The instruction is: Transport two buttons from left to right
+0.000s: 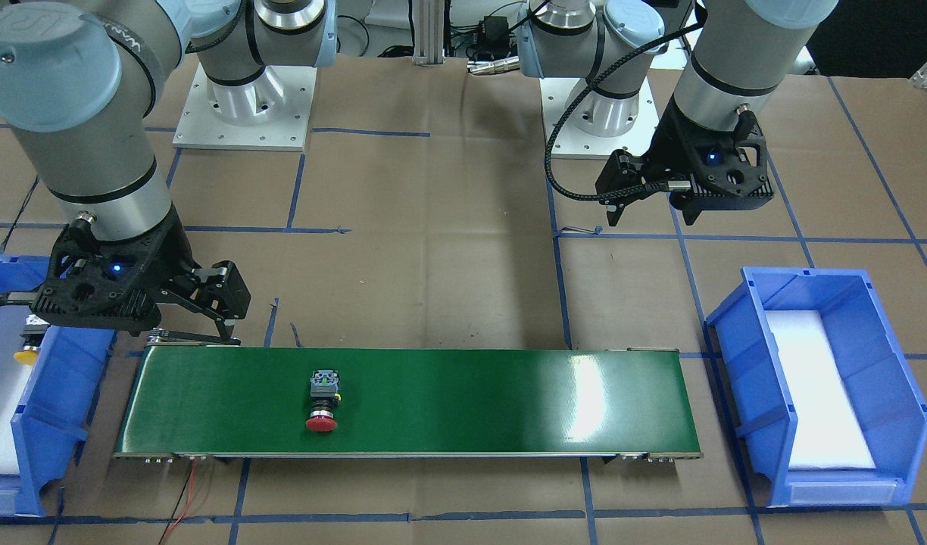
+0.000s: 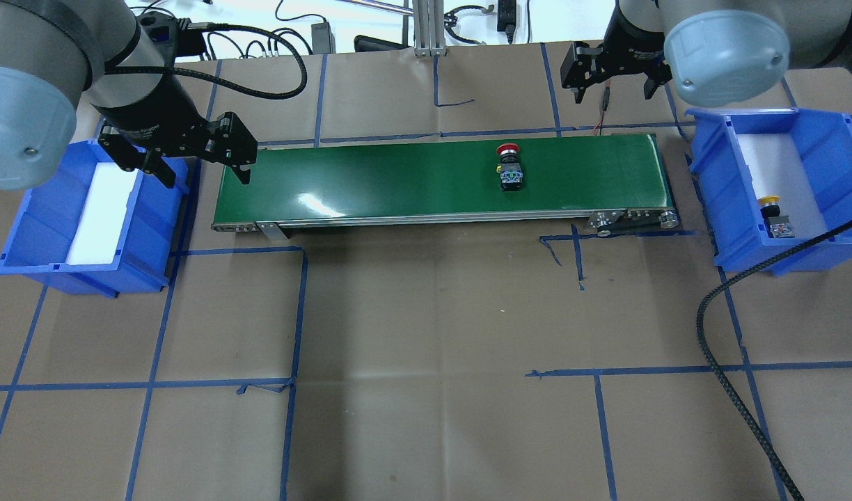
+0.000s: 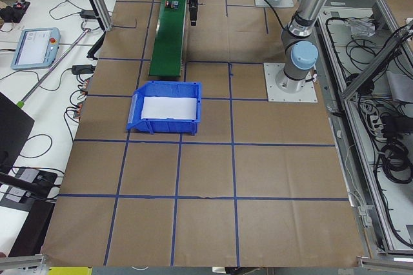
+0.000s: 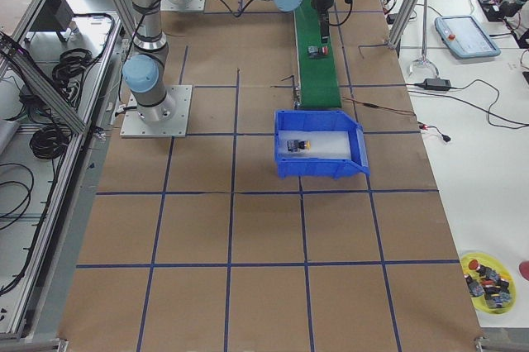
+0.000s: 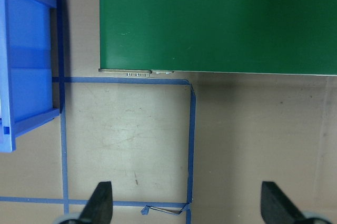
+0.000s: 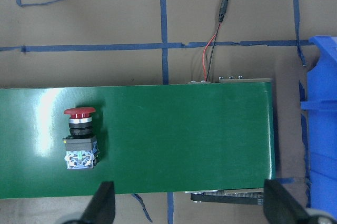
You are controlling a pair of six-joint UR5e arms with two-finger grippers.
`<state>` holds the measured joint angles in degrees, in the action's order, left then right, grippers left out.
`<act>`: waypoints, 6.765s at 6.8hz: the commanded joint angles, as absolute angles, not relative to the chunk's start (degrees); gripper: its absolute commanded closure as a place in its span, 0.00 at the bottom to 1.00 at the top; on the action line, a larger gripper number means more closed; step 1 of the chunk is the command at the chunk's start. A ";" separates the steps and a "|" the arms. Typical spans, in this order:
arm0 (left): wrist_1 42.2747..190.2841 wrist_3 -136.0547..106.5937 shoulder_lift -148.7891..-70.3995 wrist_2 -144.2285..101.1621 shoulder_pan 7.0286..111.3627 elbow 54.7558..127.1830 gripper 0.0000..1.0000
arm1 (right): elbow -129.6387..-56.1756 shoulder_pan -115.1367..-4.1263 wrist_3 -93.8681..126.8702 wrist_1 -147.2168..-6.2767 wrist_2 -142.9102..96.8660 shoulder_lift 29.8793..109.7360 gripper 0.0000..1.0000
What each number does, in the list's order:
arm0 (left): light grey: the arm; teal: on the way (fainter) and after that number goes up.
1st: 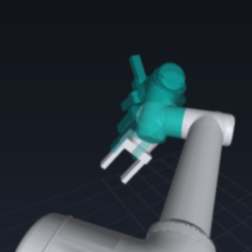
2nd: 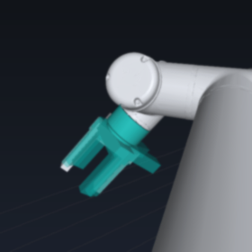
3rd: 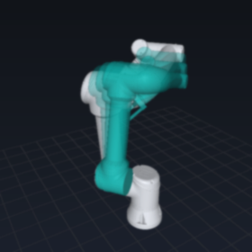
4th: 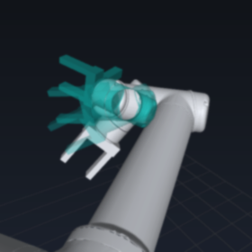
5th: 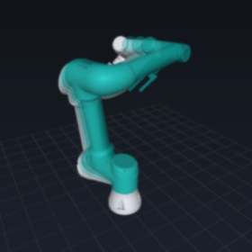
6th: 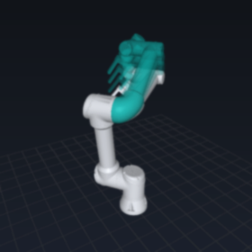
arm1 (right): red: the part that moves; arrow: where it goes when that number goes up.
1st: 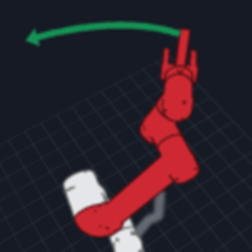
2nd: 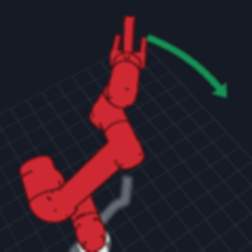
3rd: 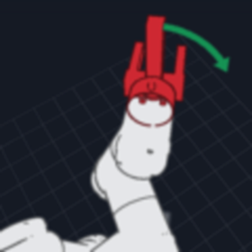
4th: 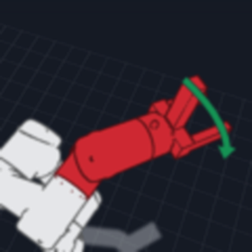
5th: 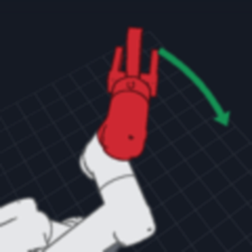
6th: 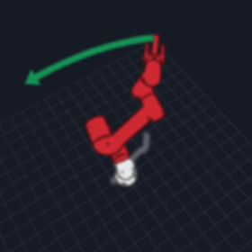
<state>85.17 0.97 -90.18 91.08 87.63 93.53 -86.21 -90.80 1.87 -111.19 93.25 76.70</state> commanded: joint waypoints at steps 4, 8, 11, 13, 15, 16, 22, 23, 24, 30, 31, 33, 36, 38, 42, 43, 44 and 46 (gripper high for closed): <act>85.17 0.97 -90.18 91.05 87.63 93.52 0.00 | -86.92 -90.79 1.85 -110.83 93.17 75.94 0.01; 85.17 0.97 -90.26 91.05 87.63 93.43 0.00 | -87.01 -90.70 1.93 -111.88 92.90 68.49 0.01; 85.17 0.97 -90.26 91.05 87.63 93.43 0.00 | -86.84 -90.97 2.02 -113.90 92.81 62.95 0.01; 85.17 0.97 -90.26 91.05 87.63 93.43 0.00 | -87.10 -90.88 2.02 -113.82 90.19 62.23 0.01; 85.17 0.97 -90.26 91.05 87.63 93.43 0.00 | -87.19 -90.79 1.93 -114.08 90.00 60.04 0.02; 85.17 0.97 -90.26 91.05 87.63 93.43 0.00 | -87.10 -90.62 1.85 -114.17 90.00 59.42 0.14; 85.17 0.97 -90.18 91.05 87.63 93.43 0.00 | -79.06 -79.94 -10.33 -101.15 90.35 67.47 0.96; 85.17 0.97 -90.18 91.05 87.63 93.51 0.00 | -73.71 -74.15 -17.68 -95.33 90.44 68.63 0.96; 85.17 0.97 -90.18 91.05 87.63 93.52 0.00 | -70.43 -67.04 -24.54 -92.05 90.18 67.86 0.96; 85.17 0.97 -90.18 91.05 87.63 93.60 0.00 | -84.96 -60.38 -31.22 -119.05 85.79 61.44 0.96; 85.17 0.97 -90.18 91.05 87.63 93.52 0.00 | -86.47 -60.55 -29.64 -119.44 85.69 61.17 0.96; 85.17 0.97 -90.26 91.05 87.63 93.43 0.00 | -87.71 -60.56 -29.62 -120.41 85.61 59.07 0.96; 85.17 1.05 -90.18 91.05 87.63 93.52 0.00 | -86.93 -60.47 -30.05 -121.11 86.04 57.22 0.38; 85.17 1.05 -90.18 91.05 87.63 93.52 0.00 | -86.92 -60.47 -30.32 -122.96 86.48 57.30 0.01; 85.08 1.05 -90.26 91.05 87.63 93.43 0.00 | -81.67 -60.73 -29.44 -113.62 86.66 65.27 0.01; 85.17 1.05 -90.26 91.05 87.63 93.43 0.00 | -79.91 -61.60 -29.01 -107.20 86.49 68.61 0.01; 85.17 0.97 -90.26 91.05 87.63 93.43 0.00 | -79.72 -64.05 -25.87 -106.53 86.66 70.64 0.00; 85.17 0.97 -90.26 91.05 87.63 93.43 0.00 | -80.24 -70.28 -11.77 -93.96 90.76 78.35 0.01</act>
<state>85.16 0.98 -90.26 91.06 87.62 93.43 -80.17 -66.71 -19.76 -101.79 88.11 73.72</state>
